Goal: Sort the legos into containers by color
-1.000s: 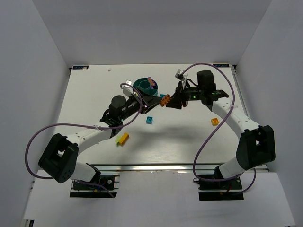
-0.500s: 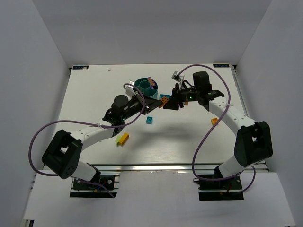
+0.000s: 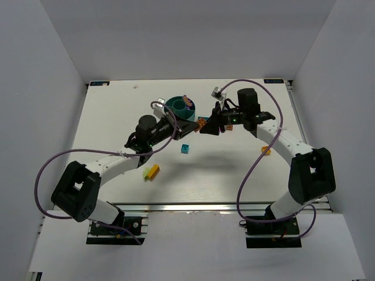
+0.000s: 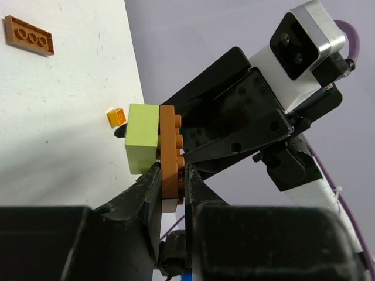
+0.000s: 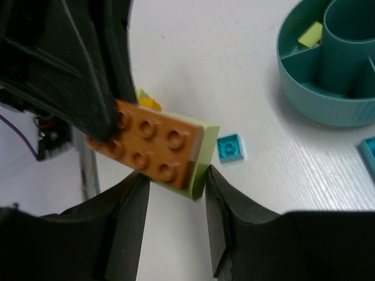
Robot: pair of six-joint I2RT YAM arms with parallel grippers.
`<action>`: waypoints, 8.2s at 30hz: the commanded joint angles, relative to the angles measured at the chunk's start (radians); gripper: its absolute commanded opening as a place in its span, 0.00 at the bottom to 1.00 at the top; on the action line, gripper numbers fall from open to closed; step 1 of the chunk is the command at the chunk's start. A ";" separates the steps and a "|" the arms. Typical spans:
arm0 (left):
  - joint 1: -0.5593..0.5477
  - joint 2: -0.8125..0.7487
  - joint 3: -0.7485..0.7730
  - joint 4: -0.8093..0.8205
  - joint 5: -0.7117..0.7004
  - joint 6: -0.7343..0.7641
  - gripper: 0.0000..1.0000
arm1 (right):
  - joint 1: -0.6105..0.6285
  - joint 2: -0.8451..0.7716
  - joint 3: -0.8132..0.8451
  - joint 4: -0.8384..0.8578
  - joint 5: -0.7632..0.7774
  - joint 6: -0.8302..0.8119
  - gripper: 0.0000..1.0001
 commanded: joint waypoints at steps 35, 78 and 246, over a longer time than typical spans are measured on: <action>0.058 0.257 0.596 -0.998 -0.322 -0.481 0.00 | -0.171 -0.087 -0.134 -0.025 0.081 -0.056 0.00; 0.103 0.334 0.474 -0.720 -0.406 -0.714 0.51 | -0.213 -0.119 -0.180 -0.018 0.048 -0.060 0.00; 0.304 -0.696 -0.227 -0.777 -0.336 0.367 0.89 | -0.190 0.612 0.612 -0.693 0.367 -1.168 0.89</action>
